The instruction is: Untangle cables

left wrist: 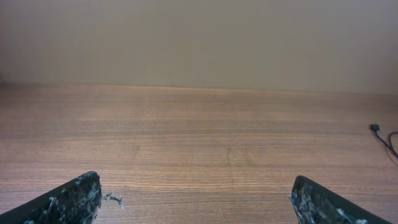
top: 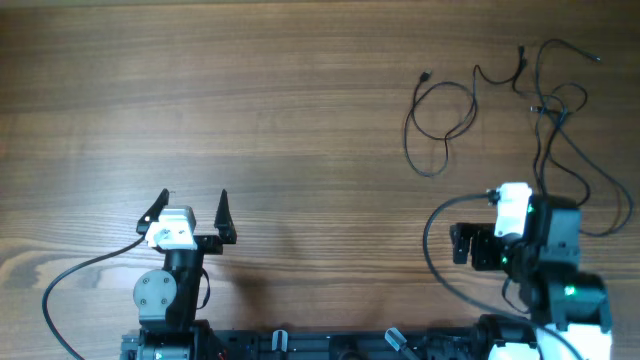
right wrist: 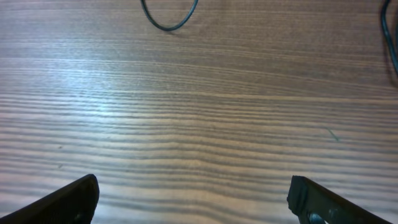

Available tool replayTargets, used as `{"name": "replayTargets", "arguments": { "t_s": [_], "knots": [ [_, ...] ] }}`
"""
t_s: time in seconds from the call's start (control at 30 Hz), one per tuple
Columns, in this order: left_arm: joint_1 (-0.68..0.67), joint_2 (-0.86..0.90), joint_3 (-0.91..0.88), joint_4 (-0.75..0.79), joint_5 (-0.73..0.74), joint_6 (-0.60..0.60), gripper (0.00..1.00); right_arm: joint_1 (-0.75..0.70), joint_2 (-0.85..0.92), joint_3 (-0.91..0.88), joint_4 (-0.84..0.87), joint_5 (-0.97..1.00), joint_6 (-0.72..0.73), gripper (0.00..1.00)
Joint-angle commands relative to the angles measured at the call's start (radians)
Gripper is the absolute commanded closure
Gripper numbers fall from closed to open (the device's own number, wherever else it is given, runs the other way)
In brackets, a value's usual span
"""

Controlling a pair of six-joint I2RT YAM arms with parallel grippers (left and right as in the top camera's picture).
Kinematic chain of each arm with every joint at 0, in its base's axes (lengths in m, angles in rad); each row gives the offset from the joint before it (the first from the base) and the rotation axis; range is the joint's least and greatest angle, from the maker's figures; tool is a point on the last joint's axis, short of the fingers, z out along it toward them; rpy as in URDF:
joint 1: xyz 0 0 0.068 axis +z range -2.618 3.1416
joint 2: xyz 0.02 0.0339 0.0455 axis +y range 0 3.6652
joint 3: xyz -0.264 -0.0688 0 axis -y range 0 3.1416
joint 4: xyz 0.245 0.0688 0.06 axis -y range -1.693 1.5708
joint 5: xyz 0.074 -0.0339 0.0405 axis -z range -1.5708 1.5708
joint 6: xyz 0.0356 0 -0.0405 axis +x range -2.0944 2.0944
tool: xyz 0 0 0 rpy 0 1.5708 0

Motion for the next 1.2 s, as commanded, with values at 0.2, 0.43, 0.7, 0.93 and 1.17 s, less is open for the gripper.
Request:
{"name": "replayTargets", "arguments": {
  "t_s": [0.2, 0.43, 0.7, 0.93, 1.17],
  "knots": [
    [-0.005, -0.003, -0.005, -0.005, -0.01, 0.02, 0.0, 0.003, -0.222, -0.229, 0.127, -0.017, 0.022, 0.0],
    [-0.005, -0.003, -0.005, -0.005, -0.01, 0.02, 0.0, 0.003, -0.323, -0.32, 0.14, -0.017, 0.023, 0.0],
    [-0.005, -0.003, -0.005, -0.005, -0.01, 0.02, 0.0, 0.003, -0.394, -0.343, 0.143, -0.017, 0.023, 0.0],
    [-0.005, -0.003, -0.005, -0.005, -0.01, 0.02, 0.0, 0.003, -0.491, -0.344, 0.143, -0.017, 0.022, 0.0],
    [-0.005, -0.003, -0.005, -0.005, -0.01, 0.02, 0.0, 0.002, -0.599, -0.355, 0.144, 0.022, -0.018, 0.0]
  ]
}}
